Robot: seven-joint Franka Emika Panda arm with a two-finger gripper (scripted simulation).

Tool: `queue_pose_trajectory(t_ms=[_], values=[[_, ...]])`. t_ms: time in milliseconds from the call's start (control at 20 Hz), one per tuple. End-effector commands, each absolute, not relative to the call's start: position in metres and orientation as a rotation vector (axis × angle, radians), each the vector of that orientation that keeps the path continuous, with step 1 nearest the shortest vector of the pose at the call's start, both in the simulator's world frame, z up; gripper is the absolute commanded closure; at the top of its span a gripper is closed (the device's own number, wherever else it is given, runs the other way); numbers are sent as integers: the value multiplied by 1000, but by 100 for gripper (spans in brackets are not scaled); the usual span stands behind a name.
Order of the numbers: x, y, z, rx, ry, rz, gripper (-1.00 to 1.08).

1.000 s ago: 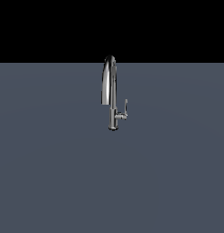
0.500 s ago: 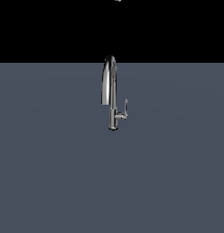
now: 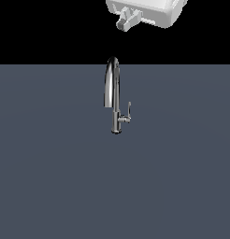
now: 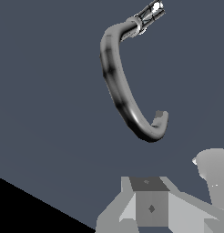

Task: Turn on the faucet by rotating a designated handle.

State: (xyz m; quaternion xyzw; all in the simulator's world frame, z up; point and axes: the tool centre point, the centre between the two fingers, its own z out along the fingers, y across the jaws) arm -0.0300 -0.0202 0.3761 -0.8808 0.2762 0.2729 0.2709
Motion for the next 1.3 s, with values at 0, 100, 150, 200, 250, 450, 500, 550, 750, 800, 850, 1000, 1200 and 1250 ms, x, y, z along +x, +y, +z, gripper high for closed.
queue_pose_trajectory(t_ms=[0,100,150,200,250,450,500,550,750,800,850,1000,1200,1250], values=[[-17,-25,364,-2300,788,770,108],[-6,-28,354,-2240,824,797,108],[-1,-30,349,-2209,841,810,108],[4,-32,343,-2177,858,823,108],[9,-34,337,-2145,875,837,108],[27,-42,313,-2010,944,888,108],[32,-44,306,-1975,961,901,108],[36,-46,299,-1938,978,914,108],[53,-53,269,-1783,1045,964,108],[57,-55,261,-1743,1062,976,108],[61,-57,252,-1701,1078,987,108],[71,-61,226,-1575,1125,1021,108],[81,-64,193,-1419,1178,1057,108],[83,-65,186,-1385,1189,1064,108]])
